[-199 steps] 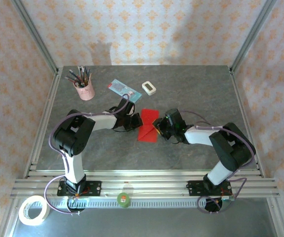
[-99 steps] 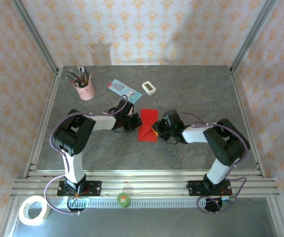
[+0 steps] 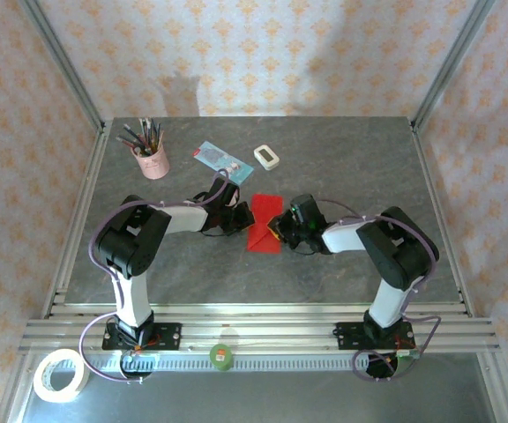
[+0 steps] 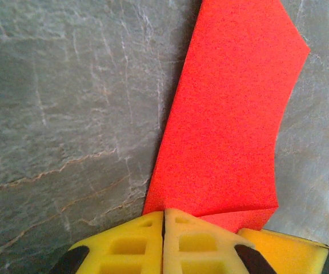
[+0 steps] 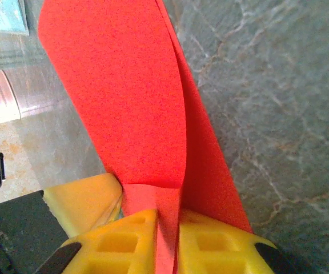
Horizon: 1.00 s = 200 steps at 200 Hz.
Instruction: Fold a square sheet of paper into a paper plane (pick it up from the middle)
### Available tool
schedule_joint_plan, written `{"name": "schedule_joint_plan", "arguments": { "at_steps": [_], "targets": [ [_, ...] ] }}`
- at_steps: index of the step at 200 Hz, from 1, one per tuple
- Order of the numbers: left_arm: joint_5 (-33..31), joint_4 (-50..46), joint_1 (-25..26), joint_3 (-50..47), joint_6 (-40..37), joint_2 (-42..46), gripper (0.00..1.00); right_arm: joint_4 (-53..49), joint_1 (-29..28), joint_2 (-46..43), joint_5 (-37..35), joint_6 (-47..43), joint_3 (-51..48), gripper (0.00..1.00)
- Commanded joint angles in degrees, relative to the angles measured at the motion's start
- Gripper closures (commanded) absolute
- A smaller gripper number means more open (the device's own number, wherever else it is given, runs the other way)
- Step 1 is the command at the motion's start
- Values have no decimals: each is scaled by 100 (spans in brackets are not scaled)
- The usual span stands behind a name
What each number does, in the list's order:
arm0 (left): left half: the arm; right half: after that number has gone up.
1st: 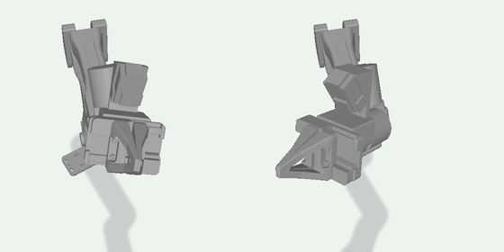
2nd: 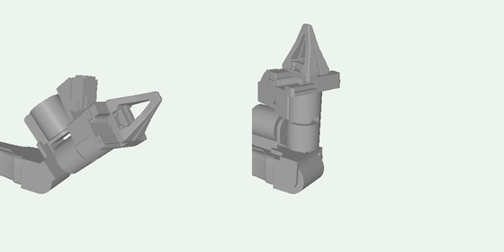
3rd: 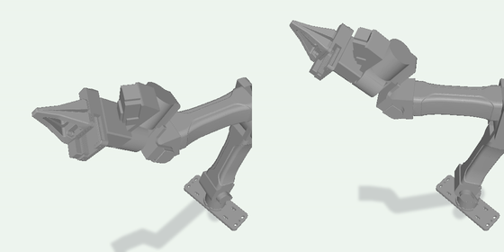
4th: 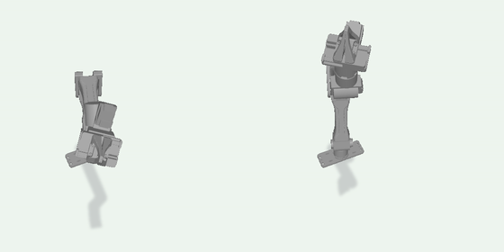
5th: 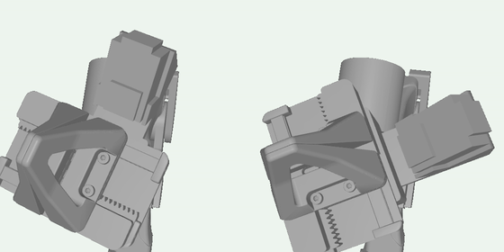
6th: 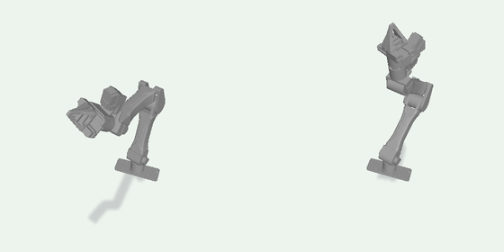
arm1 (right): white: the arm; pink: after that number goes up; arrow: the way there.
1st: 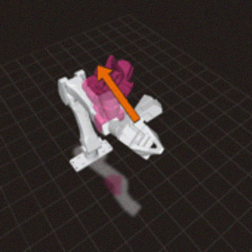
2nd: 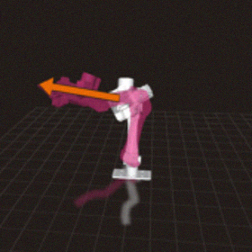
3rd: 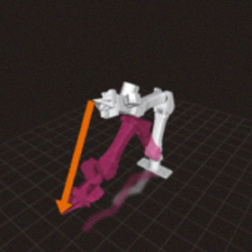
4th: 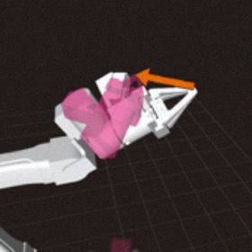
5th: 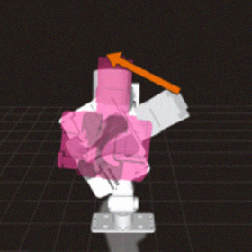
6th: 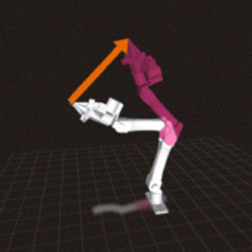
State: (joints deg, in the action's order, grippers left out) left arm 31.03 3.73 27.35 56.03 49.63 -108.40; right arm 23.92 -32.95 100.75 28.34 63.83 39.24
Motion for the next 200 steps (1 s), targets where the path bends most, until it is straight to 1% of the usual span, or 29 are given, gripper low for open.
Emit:
{"name": "schedule_joint_plan", "arguments": {
  "at_steps": [1,31,40,49,65,88,118,135,148,166,185,200],
  "targets": [
    [-195,-345,-21,-127,-6,-195,92,320,48,112,50,-91,75,84],
    [-211,-391,-54,-85,-19,-141,92,377,86,138,97,-254,99,85],
    [-211,-390,-66,-60,-7,-142,92,395,105,138,110,-307,99,87],
    [-211,-383,-89,-46,28,82,91,394,132,122,119,-363,101,90],
    [-218,-297,-149,-48,114,259,86,460,194,63,126,-547,88,93],
    [-255,-56,-294,-151,274,634,74,599,305,-162,117,-1054,32,96],
    [-235,637,-428,-580,427,1356,60,635,463,-719,269,-1903,22,97],
    [-203,1116,-441,-944,389,1844,45,631,508,-1046,465,-2379,46,97],
    [-140,1569,-442,-1280,352,2226,34,621,540,-1231,745,-2632,107,97],
    [23,2304,-443,-1768,411,2704,19,698,578,-1422,1190,-2744,179,98],
    [306,2883,-442,-2135,514,3096,2,1184,579,-1578,1680,-2575,138,98],
    [563,3192,-442,-2293,611,3310,1,1444,583,-1664,1879,-2411,160,98]
  ]
}}
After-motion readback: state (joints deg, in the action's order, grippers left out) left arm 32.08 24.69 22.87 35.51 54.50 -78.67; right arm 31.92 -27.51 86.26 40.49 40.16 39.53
